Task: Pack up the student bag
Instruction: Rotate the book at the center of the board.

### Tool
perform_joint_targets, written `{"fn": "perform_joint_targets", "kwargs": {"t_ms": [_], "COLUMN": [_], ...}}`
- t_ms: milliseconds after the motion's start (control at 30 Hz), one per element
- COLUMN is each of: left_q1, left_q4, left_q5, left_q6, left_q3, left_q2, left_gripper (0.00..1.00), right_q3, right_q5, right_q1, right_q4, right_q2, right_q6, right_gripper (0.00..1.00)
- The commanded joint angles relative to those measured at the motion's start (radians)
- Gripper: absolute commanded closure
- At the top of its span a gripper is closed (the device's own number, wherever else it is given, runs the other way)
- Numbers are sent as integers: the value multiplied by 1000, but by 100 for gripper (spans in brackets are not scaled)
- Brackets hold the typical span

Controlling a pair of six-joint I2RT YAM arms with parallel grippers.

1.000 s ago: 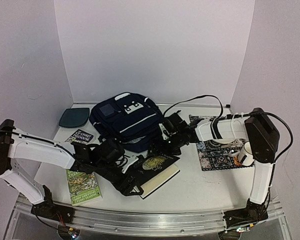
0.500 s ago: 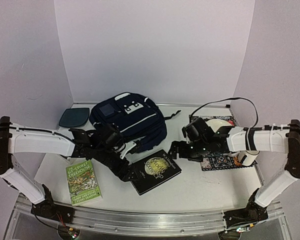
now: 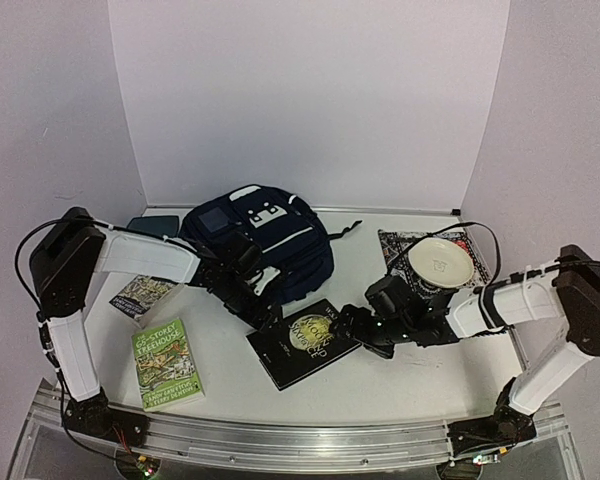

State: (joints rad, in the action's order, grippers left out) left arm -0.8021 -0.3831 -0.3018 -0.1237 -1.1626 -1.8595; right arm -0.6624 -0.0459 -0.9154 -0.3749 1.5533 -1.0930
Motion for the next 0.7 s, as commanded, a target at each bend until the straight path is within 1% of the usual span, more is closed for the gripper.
{"fn": "perform_joint_targets", "kwargs": {"t_ms": [0, 200, 367, 567, 667], "left_q1": [9, -4, -62, -126, -129], "left_q4": [17, 53, 123, 203, 211], "left_q5": [-26, -135, -206, -197, -126], "left_q6": [13, -31, -106, -220, -267], "left_q3": [-46, 19, 117, 243, 281], "left_q2": [-44, -38, 30, 152, 210], "left_gripper": [17, 21, 22, 23, 22], "right_q3": [4, -57, -169, -347, -415], "right_q5": [-11, 11, 64, 122, 106], "right_q1": [-20, -21, -20, -19, -19], "right_q4": [-91, -99, -96, -43, 54], "right_q2": [67, 137, 226, 337, 341], "right_q6": [-83, -49, 8, 109, 173], "right_gripper": [2, 2, 2, 2, 2]}}
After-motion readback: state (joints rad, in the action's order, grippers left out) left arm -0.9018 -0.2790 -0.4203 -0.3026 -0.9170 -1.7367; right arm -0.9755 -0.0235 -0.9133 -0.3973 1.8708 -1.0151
